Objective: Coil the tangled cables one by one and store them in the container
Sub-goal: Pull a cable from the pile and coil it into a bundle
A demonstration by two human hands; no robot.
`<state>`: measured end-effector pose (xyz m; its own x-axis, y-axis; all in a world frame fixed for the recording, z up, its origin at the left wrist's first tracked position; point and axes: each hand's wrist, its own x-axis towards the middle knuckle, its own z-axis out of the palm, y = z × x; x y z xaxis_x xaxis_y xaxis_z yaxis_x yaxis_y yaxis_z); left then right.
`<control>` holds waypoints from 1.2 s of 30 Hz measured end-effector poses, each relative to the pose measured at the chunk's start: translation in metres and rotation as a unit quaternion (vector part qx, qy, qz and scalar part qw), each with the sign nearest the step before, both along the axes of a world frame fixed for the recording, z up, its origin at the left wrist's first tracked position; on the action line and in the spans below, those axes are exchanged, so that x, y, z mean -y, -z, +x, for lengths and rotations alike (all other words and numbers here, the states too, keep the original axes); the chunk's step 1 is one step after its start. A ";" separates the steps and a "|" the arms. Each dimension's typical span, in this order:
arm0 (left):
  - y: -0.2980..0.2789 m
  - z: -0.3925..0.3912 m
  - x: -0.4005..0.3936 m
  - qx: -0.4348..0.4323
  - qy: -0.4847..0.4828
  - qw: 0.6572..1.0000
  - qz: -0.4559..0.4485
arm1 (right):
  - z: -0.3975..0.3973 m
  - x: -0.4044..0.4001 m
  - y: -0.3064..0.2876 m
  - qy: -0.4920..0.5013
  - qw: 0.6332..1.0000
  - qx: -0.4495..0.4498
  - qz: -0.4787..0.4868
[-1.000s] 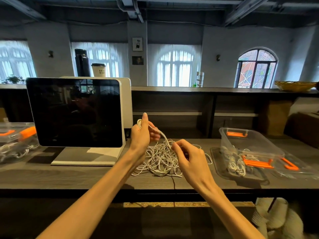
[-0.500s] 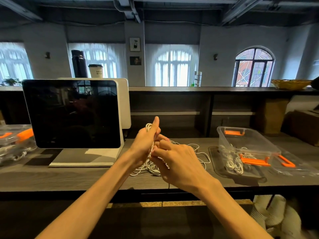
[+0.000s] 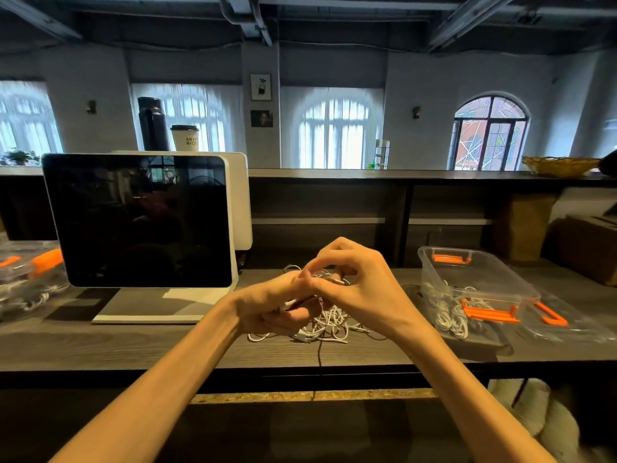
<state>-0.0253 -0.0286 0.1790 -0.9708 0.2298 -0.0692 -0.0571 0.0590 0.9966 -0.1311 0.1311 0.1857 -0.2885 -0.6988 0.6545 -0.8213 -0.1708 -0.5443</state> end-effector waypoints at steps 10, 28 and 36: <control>0.008 0.001 -0.006 0.011 -0.011 0.998 -0.052 | -0.012 -0.001 0.000 -0.033 0.999 0.004 0.001; 0.007 -0.031 -0.036 -0.147 -0.390 0.898 0.144 | 0.007 0.025 0.034 0.084 0.995 0.050 0.014; -0.009 -0.034 -0.016 -0.149 -0.507 0.807 0.264 | 0.013 0.014 0.045 0.088 0.992 -0.038 0.081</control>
<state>-0.0589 -0.0128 0.1882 -0.6334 -0.7723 0.0486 0.4370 -0.3052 0.8461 -0.1181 0.1167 0.1411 -0.3702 -0.7391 0.5627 -0.8701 0.0638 -0.4887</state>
